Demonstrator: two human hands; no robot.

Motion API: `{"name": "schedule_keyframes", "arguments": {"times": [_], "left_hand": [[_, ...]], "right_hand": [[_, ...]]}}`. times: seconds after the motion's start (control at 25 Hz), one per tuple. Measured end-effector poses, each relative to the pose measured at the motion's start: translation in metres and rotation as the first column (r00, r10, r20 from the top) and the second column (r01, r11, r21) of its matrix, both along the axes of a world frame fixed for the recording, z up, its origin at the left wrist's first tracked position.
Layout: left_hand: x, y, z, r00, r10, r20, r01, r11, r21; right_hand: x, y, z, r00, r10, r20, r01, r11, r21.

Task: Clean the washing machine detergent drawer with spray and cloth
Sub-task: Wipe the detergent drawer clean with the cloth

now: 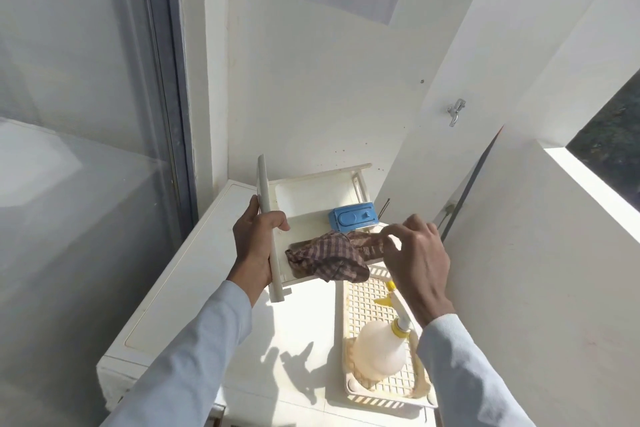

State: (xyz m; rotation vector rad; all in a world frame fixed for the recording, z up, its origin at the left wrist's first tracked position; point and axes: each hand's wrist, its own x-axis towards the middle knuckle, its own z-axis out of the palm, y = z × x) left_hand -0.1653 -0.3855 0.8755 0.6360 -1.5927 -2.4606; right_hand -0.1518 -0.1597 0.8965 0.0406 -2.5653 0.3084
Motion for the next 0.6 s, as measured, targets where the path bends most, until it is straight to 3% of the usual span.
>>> {"name": "schedule_keyframes", "arguments": {"times": [0.08,0.16,0.2,0.28,0.36,0.4,0.6], "left_hand": [[0.002,-0.002,-0.002,1.0,0.009,0.015,-0.009,1.0,0.003],[0.002,-0.002,-0.001,1.0,0.021,0.017,-0.022,1.0,0.012],[0.002,-0.003,-0.001,1.0,0.02,0.011,-0.02,1.0,0.014],[0.001,-0.002,-0.001,1.0,-0.01,-0.005,0.01,1.0,0.006],[0.0,-0.001,0.0,0.998,-0.056,-0.023,0.056,0.998,0.003],[0.0,-0.002,-0.001,0.997,-0.074,-0.029,0.074,0.997,0.009],[-0.002,0.007,-0.004,0.995,-0.093,-0.022,0.094,0.995,0.036]], "right_hand": [[0.004,0.004,0.006,1.0,0.014,0.026,-0.01,0.991,-0.131],[0.025,-0.013,0.005,0.982,0.181,0.059,-0.159,0.952,-0.262],[0.037,-0.024,0.003,0.954,0.258,0.15,-0.21,0.937,-0.279],[0.044,-0.037,-0.008,0.897,0.272,0.348,-0.262,0.962,-0.077],[0.034,-0.035,-0.014,0.888,0.153,0.434,-0.245,0.955,0.166],[0.029,-0.034,-0.013,0.885,0.114,0.451,-0.232,0.949,0.215],[0.023,-0.056,-0.011,0.869,0.165,0.466,-0.26,0.955,0.146]]}}
